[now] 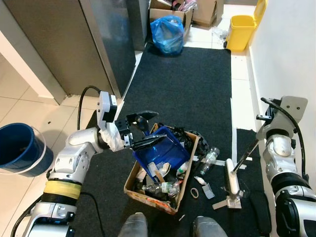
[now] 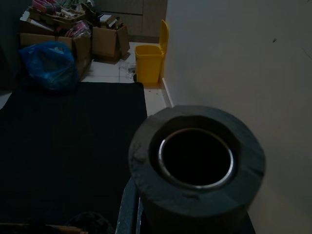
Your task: Sweep floor
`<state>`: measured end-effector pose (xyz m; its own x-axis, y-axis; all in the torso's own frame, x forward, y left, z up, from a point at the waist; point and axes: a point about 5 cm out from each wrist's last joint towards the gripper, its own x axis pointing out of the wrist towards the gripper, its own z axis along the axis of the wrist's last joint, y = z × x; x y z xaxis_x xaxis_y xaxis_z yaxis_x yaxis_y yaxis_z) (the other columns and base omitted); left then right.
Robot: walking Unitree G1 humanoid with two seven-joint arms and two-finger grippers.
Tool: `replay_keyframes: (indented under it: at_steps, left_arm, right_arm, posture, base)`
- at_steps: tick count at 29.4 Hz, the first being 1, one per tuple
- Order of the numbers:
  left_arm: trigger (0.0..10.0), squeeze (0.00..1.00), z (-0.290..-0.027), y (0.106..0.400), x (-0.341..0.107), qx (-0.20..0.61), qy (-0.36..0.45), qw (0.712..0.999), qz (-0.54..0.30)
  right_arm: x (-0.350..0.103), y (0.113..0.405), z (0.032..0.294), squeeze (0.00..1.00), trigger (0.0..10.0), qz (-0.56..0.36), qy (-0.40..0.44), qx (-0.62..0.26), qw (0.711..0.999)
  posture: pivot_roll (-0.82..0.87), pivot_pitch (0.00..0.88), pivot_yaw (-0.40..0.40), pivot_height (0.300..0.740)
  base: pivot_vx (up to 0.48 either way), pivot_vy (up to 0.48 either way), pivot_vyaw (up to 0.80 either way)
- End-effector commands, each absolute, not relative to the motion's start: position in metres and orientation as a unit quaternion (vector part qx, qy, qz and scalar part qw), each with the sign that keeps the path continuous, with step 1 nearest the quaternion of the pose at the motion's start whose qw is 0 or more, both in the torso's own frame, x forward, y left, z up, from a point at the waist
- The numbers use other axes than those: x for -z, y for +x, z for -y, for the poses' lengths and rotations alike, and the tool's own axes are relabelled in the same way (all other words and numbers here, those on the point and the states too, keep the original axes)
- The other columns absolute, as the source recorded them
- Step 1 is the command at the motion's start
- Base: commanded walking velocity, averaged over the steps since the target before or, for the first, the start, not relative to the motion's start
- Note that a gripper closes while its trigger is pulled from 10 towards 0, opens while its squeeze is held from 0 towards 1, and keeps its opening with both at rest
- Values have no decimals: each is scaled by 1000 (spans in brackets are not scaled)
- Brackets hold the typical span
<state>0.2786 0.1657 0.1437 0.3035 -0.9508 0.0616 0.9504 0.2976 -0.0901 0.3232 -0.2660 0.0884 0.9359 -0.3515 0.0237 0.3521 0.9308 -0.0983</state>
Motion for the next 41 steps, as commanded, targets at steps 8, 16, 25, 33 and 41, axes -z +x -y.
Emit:
replay_keyframes:
  at_steps: [8, 16, 25, 33, 41]
  left_arm:
    - [10000, 0, -159, 284, -128, 560, -34, 828, -9]
    - [0, 0, -156, 293, -128, 544, -27, 839, 5]
    - [0, 0, -159, 296, -127, 538, -17, 842, 6]
    - [0, 0, -160, 299, -131, 537, 15, 843, 14]
    - [0, 0, -151, 310, -157, 523, 85, 845, 81]
  right_arm:
    - [-95, 323, 268, 0, 10000, 23, -56, 178, 982]
    - [-95, 321, 270, 0, 10000, 24, -57, 183, 981]
    - [-95, 320, 272, 0, 10000, 24, -57, 187, 980]
    - [-96, 322, 271, 0, 10000, 26, -55, 189, 980]
    - [-96, 323, 269, 0, 10000, 25, -52, 189, 980]
  posture:
    - [103, 5, 13, 740]
    - [93, 3, 20, 740]
    - [87, 5, 24, 740]
    - [94, 0, 25, 740]
    - [98, 0, 28, 740]
  base:
    - [0, 0, 0]
    - [0, 0, 0]
    - [0, 0, 0]
    - [0, 0, 0]
    - [0, 0, 0]
